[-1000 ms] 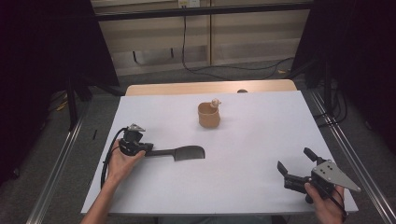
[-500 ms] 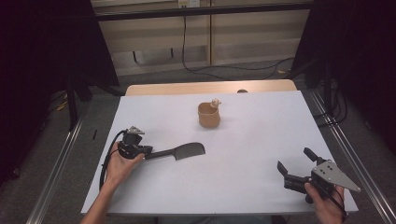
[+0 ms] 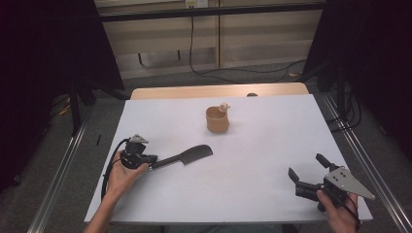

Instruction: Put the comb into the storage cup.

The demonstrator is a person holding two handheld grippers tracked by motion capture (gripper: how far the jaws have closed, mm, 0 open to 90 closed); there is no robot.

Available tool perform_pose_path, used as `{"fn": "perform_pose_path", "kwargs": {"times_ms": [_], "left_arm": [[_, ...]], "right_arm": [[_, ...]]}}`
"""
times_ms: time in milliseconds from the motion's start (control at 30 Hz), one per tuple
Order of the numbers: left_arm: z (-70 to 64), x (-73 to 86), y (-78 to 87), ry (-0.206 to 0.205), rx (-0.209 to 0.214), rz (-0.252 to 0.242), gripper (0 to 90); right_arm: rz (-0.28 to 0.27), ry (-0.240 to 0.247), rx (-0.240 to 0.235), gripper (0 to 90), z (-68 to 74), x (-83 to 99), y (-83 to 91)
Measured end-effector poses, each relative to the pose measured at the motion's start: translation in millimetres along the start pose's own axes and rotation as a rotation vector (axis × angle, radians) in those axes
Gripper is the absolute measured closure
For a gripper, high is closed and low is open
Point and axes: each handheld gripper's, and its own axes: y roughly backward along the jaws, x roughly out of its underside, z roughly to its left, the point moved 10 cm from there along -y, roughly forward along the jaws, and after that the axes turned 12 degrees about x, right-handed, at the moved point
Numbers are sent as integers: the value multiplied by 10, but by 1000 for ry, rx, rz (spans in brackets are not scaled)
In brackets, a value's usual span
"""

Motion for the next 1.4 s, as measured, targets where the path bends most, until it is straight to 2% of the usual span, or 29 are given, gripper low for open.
{"fn": "perform_pose_path", "kwargs": {"times_ms": [167,400,667,1233,1400], "left_arm": [[-41,33,13,-14,2,12,900],[-55,44,19,-12,7,16,900],[-126,69,18,-17,49,29,900],[-264,120,14,-42,75,52,900],[-303,130,8,-41,84,42,900]], "right_arm": [[0,-1,-1,3,-2,0,0],[2,2,-2,3,-1,3,1],[0,6,-1,3,5,0,-1],[1,6,-2,3,5,2,-2],[0,6,-2,3,6,1,-2]]}}
